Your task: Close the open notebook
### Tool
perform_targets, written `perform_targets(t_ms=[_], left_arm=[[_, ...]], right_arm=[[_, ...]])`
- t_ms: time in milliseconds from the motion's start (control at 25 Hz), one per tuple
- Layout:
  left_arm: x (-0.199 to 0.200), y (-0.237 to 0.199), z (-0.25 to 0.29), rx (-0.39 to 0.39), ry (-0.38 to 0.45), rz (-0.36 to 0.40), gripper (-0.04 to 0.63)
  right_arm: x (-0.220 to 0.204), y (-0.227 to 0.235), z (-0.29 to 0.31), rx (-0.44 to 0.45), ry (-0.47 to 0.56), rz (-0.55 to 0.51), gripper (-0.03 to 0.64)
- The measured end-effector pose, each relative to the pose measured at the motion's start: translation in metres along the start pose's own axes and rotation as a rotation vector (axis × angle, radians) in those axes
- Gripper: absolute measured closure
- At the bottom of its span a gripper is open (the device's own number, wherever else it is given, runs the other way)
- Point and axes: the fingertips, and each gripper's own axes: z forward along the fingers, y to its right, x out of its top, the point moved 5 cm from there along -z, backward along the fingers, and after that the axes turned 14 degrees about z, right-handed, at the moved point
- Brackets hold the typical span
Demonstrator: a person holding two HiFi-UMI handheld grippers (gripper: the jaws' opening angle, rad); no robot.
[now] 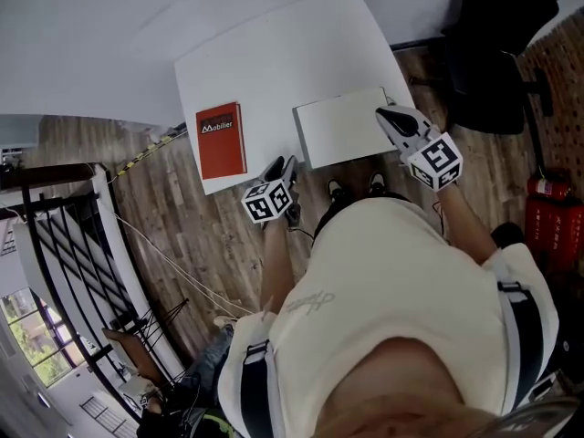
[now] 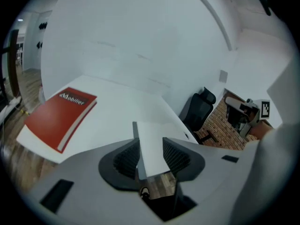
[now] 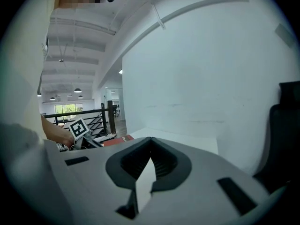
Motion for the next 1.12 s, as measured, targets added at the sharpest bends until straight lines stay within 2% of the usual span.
perform_targets(t_ms=[120, 200, 400, 600, 800, 920, 1120], left_arm=[[-0.03, -0.01, 0.009, -0.021, -0.043, -0.111, 0.43], [-0.044, -0.01, 0.016, -0.047, -0.066, -0.15, 0.43], [-0.074, -0.006, 0.036, -0.124, -0.154, -0.178, 0.43], [-0.095, -0.005, 0.052, -0.166, -0.227, -0.215, 0.43], [-0.107, 0.006, 0.064, -0.234, -0.259, -0.259, 0.43], [-0.11, 0.006, 0.07, -0.235, -0.273, -0.253, 0.43], [-0.113, 0.001, 0.077, -0.238, -0.276, -0.309, 0.43]], right_arm=[[-0.011, 0.003, -0.001, -0.017, -0.026, 0.017, 0.609], [-0.017, 0.006, -0.004, -0.031, -0.037, 0.027, 0.609], [-0.026, 0.004, -0.003, -0.059, -0.064, 0.06, 0.609], [-0.028, 0.0, 0.001, -0.061, -0.081, 0.024, 0.609], [-0.029, 0.004, -0.003, -0.099, -0.104, 0.038, 0.609], [-0.03, 0.003, -0.004, -0.103, -0.116, 0.033, 0.609], [-0.036, 0.002, -0.001, -0.092, -0.119, 0.033, 0.609]])
